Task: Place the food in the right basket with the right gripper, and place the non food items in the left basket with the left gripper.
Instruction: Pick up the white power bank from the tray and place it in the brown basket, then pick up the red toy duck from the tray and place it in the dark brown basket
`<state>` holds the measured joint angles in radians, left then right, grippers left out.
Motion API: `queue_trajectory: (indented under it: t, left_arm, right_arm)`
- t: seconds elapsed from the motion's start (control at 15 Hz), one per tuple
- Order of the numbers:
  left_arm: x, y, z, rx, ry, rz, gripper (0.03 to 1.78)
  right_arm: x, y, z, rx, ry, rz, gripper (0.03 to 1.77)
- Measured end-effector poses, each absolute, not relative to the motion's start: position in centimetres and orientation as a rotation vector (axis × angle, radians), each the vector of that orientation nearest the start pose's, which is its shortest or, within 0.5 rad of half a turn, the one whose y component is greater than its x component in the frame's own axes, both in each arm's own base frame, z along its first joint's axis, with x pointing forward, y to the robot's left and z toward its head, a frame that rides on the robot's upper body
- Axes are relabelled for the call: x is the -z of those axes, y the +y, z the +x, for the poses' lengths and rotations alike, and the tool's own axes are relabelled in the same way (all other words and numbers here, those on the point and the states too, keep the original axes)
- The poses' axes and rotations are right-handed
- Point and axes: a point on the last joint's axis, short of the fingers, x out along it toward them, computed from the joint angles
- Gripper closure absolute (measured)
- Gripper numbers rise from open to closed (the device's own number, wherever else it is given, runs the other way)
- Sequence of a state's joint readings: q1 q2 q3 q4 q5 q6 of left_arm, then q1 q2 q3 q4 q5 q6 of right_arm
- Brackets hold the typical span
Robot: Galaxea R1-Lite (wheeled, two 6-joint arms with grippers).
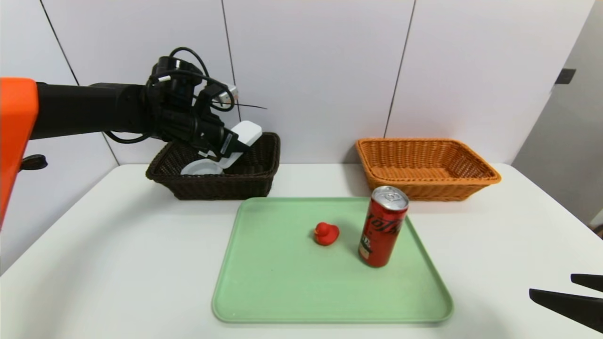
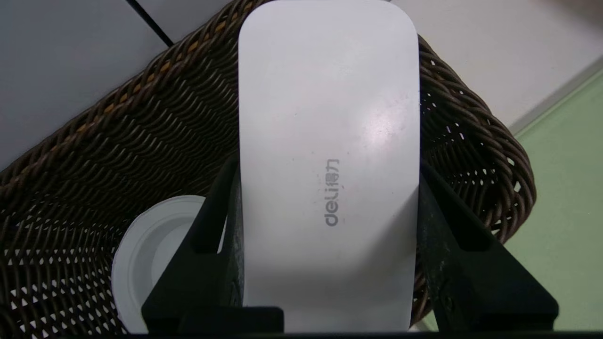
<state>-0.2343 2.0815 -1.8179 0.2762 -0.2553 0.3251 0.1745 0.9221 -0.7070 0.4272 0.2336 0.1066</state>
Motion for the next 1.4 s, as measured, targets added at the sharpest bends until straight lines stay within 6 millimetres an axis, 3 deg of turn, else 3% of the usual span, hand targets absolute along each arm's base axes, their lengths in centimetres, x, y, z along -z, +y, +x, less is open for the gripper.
queue_trajectory:
  t: [0.27, 0.73, 0.87, 1.13, 1.4]
  left_arm:
    - [-22.5, -10.5, 42.0, 0.562, 0.483, 0.306, 0.81]
    - [-22.1, -10.7, 42.5, 0.564, 0.484, 0.309, 0.41]
    - [-22.9, -10.6, 42.3, 0.559, 0.463, 0.307, 0.34]
    - [-26.4, -10.7, 40.6, 0.538, 0.390, 0.304, 0.25]
    - [-29.4, -14.4, 36.3, 0.517, 0.421, 0.209, 0.19]
  right_arm:
    - [-21.4, 2.0, 8.5, -0.347, 0.670, 0.136, 0.10]
    - [-21.3, 1.9, 8.5, -0.341, 0.674, 0.141, 0.10]
    - [-21.3, 1.9, 8.5, -0.338, 0.674, 0.140, 0.10]
    - [-21.3, 1.9, 8.4, -0.339, 0.668, 0.141, 0.10]
    - [-21.4, 1.9, 8.4, -0.344, 0.664, 0.142, 0.10]
